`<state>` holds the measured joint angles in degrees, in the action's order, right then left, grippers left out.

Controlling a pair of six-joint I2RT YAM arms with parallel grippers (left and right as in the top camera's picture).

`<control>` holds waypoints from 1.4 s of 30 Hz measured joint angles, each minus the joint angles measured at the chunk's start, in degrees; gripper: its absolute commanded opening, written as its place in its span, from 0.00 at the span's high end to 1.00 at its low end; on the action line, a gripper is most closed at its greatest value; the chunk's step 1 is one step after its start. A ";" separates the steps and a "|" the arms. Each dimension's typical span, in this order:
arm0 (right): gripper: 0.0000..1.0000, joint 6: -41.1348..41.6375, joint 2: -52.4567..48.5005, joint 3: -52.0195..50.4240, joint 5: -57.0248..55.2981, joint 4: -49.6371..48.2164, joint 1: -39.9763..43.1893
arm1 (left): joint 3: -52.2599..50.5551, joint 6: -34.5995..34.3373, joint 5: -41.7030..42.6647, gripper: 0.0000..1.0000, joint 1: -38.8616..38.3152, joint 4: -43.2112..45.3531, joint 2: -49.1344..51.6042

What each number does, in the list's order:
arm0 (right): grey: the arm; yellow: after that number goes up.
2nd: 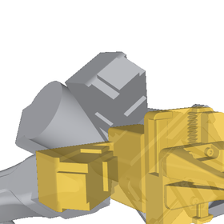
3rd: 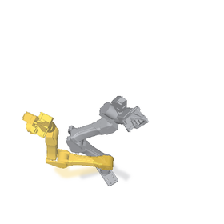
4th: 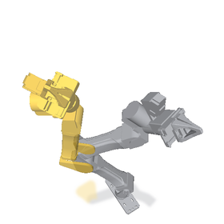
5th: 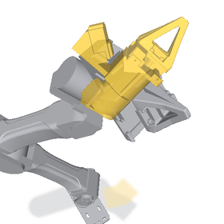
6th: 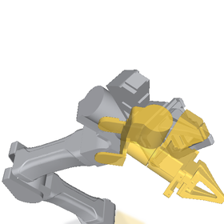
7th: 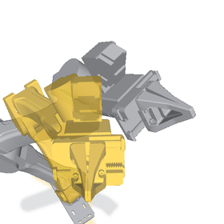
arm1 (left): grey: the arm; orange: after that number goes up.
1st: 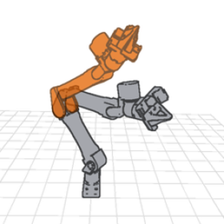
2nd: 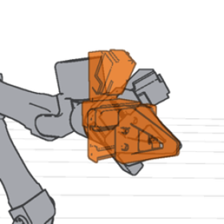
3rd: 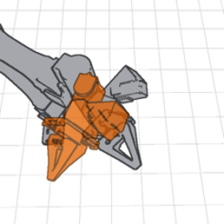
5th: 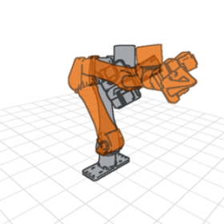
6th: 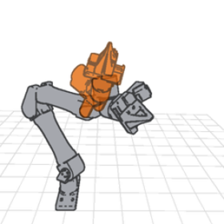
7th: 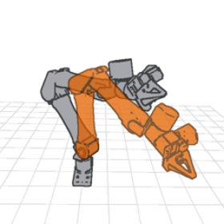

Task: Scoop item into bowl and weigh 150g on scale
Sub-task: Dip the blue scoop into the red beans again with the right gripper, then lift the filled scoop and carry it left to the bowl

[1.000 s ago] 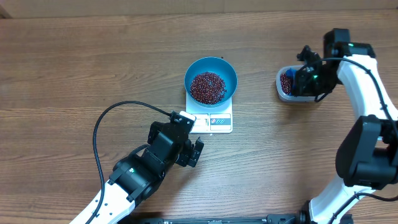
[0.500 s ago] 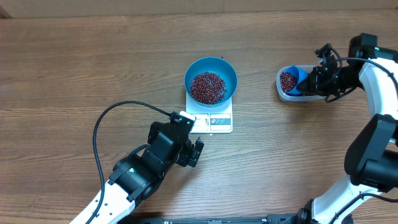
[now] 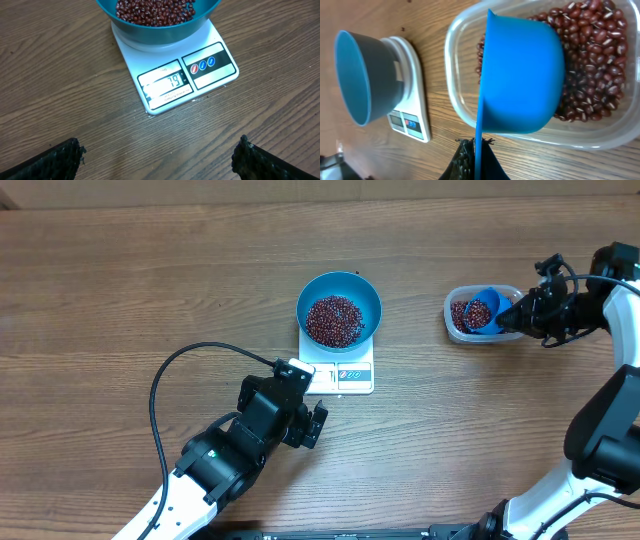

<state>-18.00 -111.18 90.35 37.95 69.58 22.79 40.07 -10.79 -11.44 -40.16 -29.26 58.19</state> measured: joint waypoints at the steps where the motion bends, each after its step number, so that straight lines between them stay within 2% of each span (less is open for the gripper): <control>1: 0.96 -0.02 0.00 0.00 0.83 0.02 0.17 | 0.00 0.00 0.00 0.00 0.00 0.00 0.00; 12: 0.96 -0.02 0.00 2.60 9.25 6.34 4.57 | 0.00 0.00 0.00 0.00 0.00 0.00 0.00; 21: 0.96 0.00 0.00 3.19 19.26 8.13 3.69 | 0.00 0.00 0.00 0.01 0.00 0.00 0.00; 35: 0.96 0.83 0.04 6.43 21.31 8.44 -10.25 | 0.00 0.00 0.00 0.00 0.00 0.00 0.00; 42: 0.96 6.01 0.28 13.97 12.92 7.82 -20.83 | 0.00 0.00 0.00 0.01 0.00 0.02 0.00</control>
<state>-11.99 -110.89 104.31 50.87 77.41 1.96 40.07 -10.79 -11.44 -40.16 -29.23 58.19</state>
